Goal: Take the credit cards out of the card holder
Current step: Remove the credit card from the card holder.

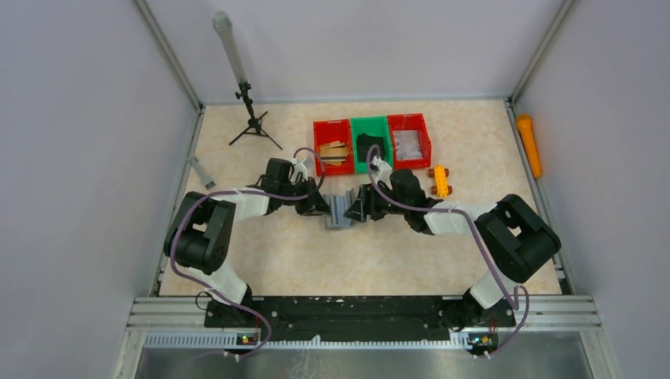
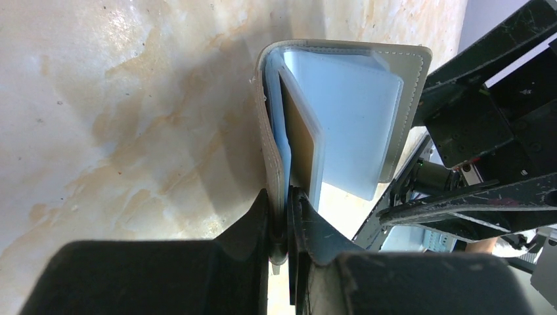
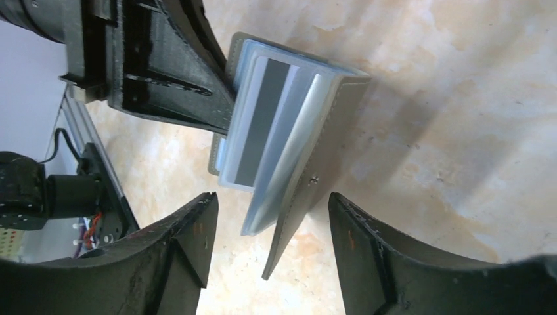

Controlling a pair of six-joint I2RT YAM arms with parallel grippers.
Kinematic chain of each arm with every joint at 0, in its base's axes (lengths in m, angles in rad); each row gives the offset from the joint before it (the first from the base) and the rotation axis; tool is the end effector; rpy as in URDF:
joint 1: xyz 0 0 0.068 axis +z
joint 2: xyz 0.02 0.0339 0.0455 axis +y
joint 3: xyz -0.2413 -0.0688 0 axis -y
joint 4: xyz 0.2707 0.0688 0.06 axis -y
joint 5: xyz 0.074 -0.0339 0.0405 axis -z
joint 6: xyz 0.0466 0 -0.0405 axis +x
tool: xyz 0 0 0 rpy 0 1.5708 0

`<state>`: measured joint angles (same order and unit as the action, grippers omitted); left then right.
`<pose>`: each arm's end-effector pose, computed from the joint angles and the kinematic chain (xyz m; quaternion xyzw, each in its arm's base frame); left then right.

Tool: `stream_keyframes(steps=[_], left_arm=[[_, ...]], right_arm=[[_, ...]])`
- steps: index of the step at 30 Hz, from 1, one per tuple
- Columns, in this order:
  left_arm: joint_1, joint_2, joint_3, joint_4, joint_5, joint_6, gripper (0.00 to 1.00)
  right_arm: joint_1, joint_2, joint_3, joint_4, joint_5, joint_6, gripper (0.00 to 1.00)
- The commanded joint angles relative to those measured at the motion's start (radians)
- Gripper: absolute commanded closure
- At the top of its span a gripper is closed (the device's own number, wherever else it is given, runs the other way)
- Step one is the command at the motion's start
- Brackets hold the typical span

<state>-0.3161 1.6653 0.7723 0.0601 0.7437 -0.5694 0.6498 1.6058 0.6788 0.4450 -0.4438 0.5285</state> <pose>0.3058 -0.1332 0.1004 0.0202 0.8786 -0.4502 0.1584 0.2600 0.2227 0.1203 -0.1644 0.8260 0.4372 0.3154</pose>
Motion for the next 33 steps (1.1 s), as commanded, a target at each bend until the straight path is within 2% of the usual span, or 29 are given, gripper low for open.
stream_keyframes(steps=[1, 4, 5, 9, 13, 15, 21, 25, 27, 33], left_arm=[[-0.005, -0.026, 0.016, 0.050, 0.021, 0.014, 0.88], [-0.005, -0.026, 0.016, 0.052, 0.022, 0.014, 0.88], [-0.005, -0.026, 0.017, 0.052, 0.023, 0.014, 0.88], [-0.005, -0.026, 0.018, 0.052, 0.025, 0.013, 0.87], [-0.005, -0.054, 0.005, 0.058, 0.012, 0.013, 0.74], [-0.005, -0.074, -0.009, 0.077, 0.012, 0.008, 0.67], [0.015, -0.069, -0.042, 0.165, 0.075, -0.052, 0.43], [0.029, -0.064, -0.056, 0.202, 0.095, -0.072, 0.36], [0.029, -0.067, -0.054, 0.187, 0.080, -0.058, 0.37], [0.028, -0.023, -0.017, 0.108, 0.044, -0.027, 0.57]], right_arm=[[0.002, -0.035, 0.029, -0.036, 0.064, -0.034, 0.32], [0.002, -0.026, 0.051, -0.095, 0.103, -0.047, 0.32], [0.002, -0.018, 0.057, -0.105, 0.106, -0.050, 0.35], [0.001, -0.004, 0.069, -0.115, 0.107, -0.047, 0.62], [0.002, -0.010, 0.068, -0.129, 0.136, -0.042, 0.91], [0.002, -0.014, 0.065, -0.126, 0.142, -0.040, 0.98], [0.001, -0.018, 0.059, -0.117, 0.144, -0.027, 1.00], [-0.007, -0.018, 0.055, -0.110, 0.135, -0.019, 1.00], [-0.009, -0.018, 0.053, -0.103, 0.126, -0.016, 1.00], [-0.010, -0.020, 0.044, -0.080, 0.109, -0.011, 1.00]])
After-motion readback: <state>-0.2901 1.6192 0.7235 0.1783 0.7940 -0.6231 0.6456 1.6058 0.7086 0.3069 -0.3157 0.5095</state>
